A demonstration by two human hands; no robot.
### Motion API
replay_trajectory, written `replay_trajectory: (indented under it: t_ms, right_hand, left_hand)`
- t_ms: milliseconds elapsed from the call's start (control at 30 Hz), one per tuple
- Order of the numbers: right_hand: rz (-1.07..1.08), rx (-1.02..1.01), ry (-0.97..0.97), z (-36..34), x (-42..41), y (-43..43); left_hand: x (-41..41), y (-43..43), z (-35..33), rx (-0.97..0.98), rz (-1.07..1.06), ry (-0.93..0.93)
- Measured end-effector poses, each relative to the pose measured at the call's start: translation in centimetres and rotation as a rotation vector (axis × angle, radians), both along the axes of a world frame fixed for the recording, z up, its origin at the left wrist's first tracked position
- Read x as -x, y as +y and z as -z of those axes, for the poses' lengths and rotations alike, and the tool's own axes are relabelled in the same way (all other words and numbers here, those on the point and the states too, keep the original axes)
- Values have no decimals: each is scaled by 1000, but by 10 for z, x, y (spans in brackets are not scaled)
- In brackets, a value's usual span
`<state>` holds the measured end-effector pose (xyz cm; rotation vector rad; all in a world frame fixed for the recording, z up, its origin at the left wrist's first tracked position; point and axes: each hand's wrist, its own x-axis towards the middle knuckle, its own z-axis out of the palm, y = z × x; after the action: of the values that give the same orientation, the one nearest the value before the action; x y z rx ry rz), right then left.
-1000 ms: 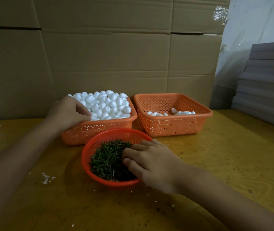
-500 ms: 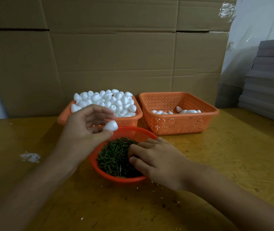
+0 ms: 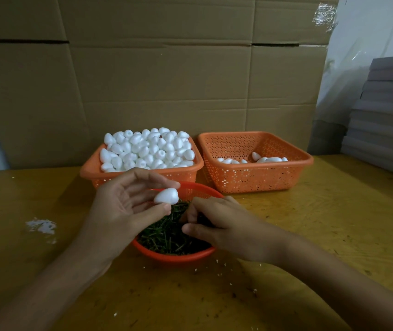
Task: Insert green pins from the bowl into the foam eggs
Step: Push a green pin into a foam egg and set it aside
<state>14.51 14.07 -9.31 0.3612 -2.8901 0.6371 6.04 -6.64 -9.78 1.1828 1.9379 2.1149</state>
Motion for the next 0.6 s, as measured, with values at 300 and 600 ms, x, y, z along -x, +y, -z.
replay_trajectory:
  t_ms: [300,600]
  right_hand:
    - [-32,64,-33,-5,-1,0]
    - [-48,58,-54,-7,0,0]
  left_hand:
    - [-3,0,-1,9,-18,52]
    - [-5,0,0,-40,-7,-5]
